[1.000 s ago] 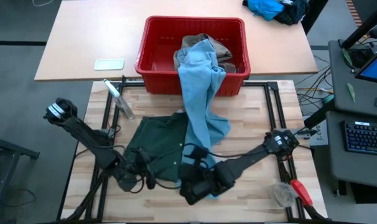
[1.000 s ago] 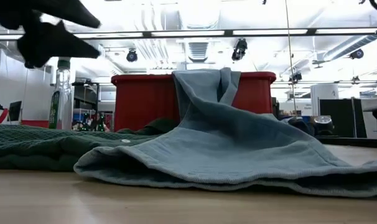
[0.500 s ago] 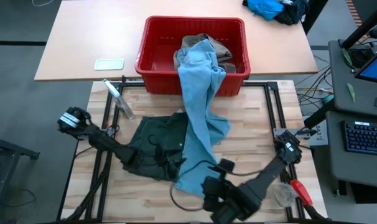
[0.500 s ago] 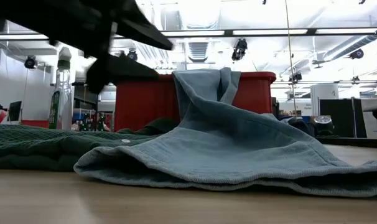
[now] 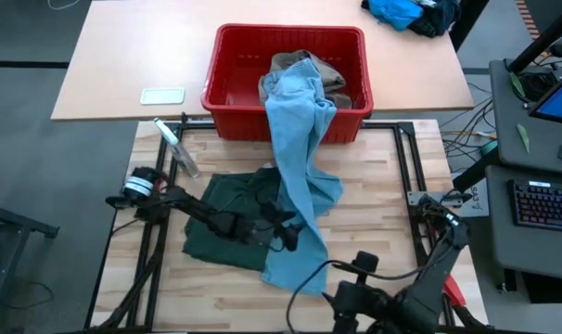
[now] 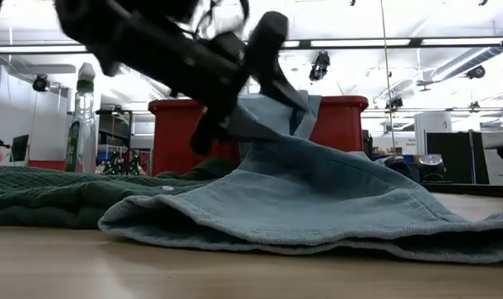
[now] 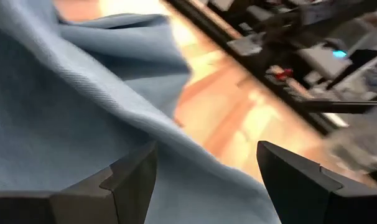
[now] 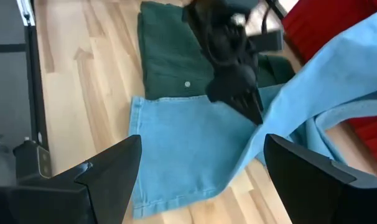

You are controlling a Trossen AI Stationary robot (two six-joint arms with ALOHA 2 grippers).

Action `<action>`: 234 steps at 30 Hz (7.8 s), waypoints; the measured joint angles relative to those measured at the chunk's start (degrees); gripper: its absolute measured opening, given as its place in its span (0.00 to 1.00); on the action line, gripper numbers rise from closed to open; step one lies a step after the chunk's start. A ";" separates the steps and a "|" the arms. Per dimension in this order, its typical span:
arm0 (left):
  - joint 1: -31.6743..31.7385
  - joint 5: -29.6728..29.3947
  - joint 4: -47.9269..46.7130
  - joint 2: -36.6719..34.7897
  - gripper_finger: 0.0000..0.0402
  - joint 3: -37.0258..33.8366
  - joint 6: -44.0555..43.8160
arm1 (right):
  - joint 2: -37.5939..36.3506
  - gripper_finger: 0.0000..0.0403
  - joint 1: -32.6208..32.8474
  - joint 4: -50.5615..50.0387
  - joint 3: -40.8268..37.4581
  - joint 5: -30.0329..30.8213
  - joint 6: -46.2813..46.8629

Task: Fold Laundry from Bin
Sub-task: Fold the blue jeans

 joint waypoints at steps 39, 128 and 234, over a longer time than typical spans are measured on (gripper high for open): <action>1.88 -0.71 1.16 7.77 0.01 12.71 15.44 | -17.68 0.81 10.58 9.58 -33.58 3.92 16.88; -17.05 -3.19 -46.39 -39.84 0.00 12.73 0.88 | 6.77 0.79 -52.80 179.08 -56.41 -76.48 -26.83; -20.84 -4.70 -78.85 -27.75 0.68 16.47 -11.31 | -28.28 0.03 -25.74 79.11 -79.31 -27.42 -35.69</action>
